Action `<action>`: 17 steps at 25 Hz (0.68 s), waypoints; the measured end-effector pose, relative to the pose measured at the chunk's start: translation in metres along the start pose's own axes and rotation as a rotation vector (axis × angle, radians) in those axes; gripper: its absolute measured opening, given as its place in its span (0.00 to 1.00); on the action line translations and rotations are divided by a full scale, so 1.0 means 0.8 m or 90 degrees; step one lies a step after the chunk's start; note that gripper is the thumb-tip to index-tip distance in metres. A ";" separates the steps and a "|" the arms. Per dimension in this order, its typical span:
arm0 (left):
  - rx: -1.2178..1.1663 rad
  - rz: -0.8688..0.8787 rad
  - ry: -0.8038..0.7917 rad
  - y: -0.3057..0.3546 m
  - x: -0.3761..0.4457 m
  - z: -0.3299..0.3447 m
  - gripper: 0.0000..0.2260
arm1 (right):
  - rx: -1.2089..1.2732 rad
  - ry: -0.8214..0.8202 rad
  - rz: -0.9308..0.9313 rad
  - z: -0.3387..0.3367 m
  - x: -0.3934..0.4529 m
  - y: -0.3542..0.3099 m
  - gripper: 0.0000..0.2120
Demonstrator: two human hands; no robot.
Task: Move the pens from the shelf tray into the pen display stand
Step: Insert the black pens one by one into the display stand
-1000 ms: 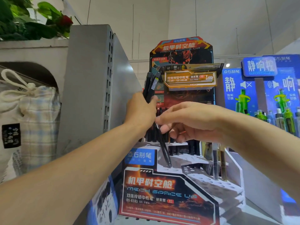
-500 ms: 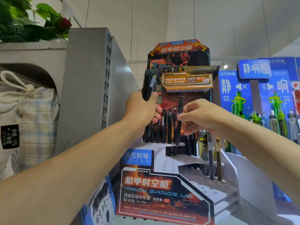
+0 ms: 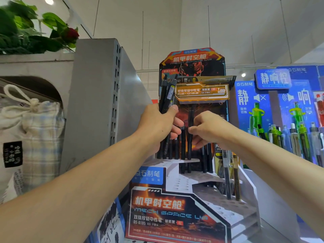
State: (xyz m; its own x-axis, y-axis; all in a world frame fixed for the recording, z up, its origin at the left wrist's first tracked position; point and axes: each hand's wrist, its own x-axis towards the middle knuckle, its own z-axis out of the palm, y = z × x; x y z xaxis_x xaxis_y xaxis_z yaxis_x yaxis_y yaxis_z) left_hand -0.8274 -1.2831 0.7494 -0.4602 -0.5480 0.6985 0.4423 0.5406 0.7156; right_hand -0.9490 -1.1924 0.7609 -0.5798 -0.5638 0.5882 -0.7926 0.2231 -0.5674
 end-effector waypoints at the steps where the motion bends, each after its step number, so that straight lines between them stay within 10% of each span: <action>1: 0.003 0.000 -0.001 0.000 0.000 0.001 0.11 | 0.001 -0.003 0.000 0.000 0.001 0.000 0.08; 17: -0.011 -0.026 -0.017 0.001 -0.007 0.000 0.11 | -0.098 -0.194 0.149 0.012 -0.005 -0.013 0.16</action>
State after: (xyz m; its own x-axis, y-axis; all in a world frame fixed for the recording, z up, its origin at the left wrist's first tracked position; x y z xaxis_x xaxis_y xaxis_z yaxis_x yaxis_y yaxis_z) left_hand -0.8247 -1.2796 0.7463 -0.4987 -0.5514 0.6687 0.4359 0.5073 0.7434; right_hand -0.9367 -1.2004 0.7588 -0.6837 -0.6884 0.2423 -0.6784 0.4770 -0.5588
